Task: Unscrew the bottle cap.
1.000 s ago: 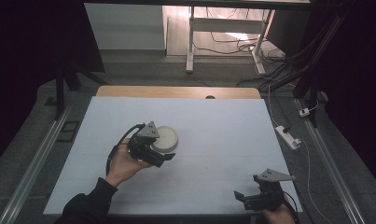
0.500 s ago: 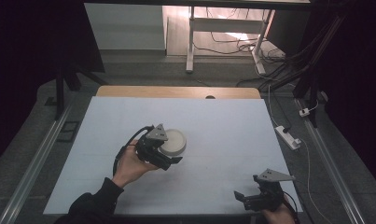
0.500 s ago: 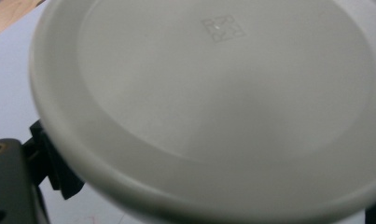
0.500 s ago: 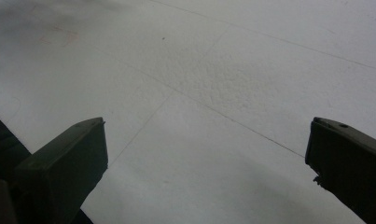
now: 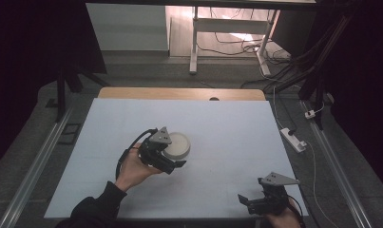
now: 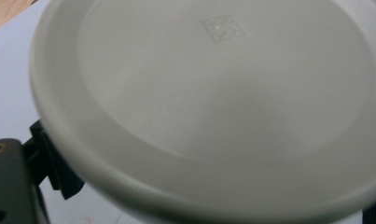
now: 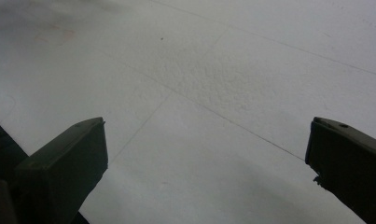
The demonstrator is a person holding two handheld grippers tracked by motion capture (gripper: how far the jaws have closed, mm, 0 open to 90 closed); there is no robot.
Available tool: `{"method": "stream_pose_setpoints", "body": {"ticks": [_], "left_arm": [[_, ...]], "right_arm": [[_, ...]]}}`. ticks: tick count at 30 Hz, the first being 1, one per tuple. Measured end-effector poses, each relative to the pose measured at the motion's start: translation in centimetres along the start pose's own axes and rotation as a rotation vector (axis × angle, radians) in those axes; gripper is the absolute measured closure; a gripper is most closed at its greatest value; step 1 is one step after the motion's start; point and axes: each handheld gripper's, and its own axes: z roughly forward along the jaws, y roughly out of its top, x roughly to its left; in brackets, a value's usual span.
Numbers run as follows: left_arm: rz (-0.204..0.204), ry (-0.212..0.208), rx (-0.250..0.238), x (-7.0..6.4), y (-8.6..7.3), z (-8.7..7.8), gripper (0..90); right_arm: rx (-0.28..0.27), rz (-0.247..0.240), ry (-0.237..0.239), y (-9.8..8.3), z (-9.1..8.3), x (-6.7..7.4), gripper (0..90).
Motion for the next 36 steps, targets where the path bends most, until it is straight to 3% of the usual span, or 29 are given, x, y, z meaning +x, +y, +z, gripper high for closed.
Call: {"method": "stream_pose_setpoints", "body": {"ticks": [3, 17, 29, 36], "left_arm": [[0.005, 0.001, 0.000, -0.1, 0.0, -0.1, 7.4], [0.010, -0.017, -0.007, -0.1, 0.0, -0.2, 7.4], [0.021, -0.042, -0.012, -0.1, -0.2, -0.1, 7.4], [0.039, -0.056, -0.014, -0.2, -0.2, -0.2, 7.5]], "right_arm": [[-0.013, 0.007, 0.007, 0.0, -0.1, -0.1, 0.0], [-0.038, -0.073, 0.061, 1.5, 0.0, 1.6, 0.0], [-0.123, -0.128, 0.162, 4.0, 0.4, 3.4, 0.0], [-0.148, -0.158, 0.169, 5.6, 0.9, 4.1, 0.0]]}}
